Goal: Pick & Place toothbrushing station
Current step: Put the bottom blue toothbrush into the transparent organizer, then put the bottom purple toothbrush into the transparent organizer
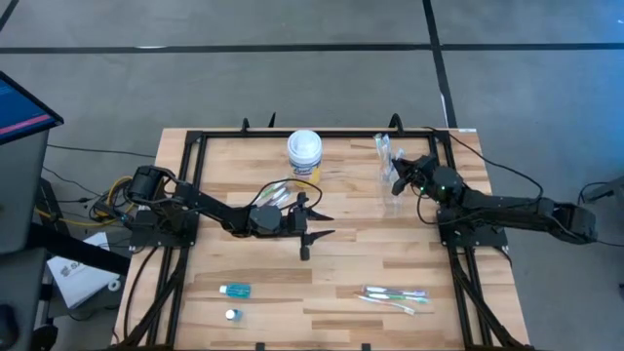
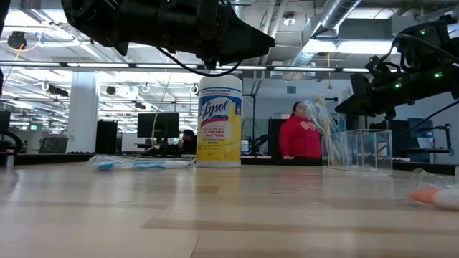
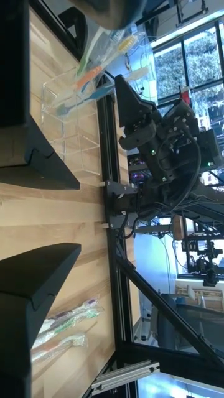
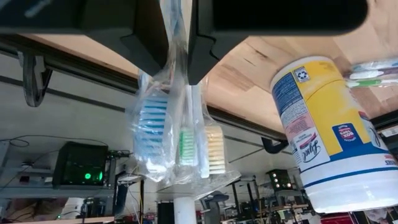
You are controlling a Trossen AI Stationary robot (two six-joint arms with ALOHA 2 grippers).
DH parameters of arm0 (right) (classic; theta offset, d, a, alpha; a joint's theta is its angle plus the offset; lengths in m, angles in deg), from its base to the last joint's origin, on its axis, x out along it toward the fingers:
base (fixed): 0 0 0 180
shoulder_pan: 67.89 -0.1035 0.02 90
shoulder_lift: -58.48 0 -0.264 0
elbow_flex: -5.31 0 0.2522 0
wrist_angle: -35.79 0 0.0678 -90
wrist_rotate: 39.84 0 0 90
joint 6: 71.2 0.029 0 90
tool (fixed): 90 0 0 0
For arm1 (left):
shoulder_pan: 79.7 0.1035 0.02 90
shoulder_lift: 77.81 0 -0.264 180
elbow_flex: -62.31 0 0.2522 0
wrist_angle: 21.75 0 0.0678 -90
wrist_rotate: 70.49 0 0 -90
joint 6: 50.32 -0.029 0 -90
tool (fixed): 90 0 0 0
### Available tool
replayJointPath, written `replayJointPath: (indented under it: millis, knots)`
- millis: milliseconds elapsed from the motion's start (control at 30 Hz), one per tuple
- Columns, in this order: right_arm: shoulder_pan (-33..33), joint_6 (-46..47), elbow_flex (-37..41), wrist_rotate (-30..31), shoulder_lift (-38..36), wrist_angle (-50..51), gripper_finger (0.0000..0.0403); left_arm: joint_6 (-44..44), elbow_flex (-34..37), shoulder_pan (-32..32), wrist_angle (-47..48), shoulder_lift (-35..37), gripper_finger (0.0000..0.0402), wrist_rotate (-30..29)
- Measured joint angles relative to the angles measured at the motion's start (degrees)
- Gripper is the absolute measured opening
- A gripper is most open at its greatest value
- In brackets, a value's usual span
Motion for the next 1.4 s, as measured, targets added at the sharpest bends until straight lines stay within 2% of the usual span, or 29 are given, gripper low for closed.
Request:
replayJointPath:
  millis: [533, 633, 867, 1033, 1200, 1400]
  knots:
    - [-0.02, -0.97, 0.02, 0.07, 0.02, 0.15, 0.006, 0.0, 0.0, 0.0, 0.04, 0.0, 0.0142, 0.0]
    - [0.0, -1.27, 0.02, 0.14, 0.01, 0.04, 0.0085, 0.0, 0.0, 0.0, 0.17, 0.0, 0.0142, 0.0]
    - [-0.02, -1.27, 0.02, 0.89, 0.01, -0.15, 0.0171, 0.0, 0.0, 0.0, 0.26, 0.0, 0.0142, 0.0]
    - [-0.04, -1.25, 0.03, 2.25, 0.02, -0.65, 0.0204, 0.0, -0.01, 0.0, 0.47, 0.0, 0.0142, 0.0]
    - [-0.05, -1.25, 0.03, 2.13, 0.01, -0.7, 0.0209, 0.0, -0.02, 0.0, 0.92, 0.0, 0.0142, 0.0]
    - [-2.02, -1.22, 0.02, 1.69, -0.42, -0.7, 0.0195, 0.0, -0.02, 0.0, 0.9, 0.0, 0.0142, -0.01]
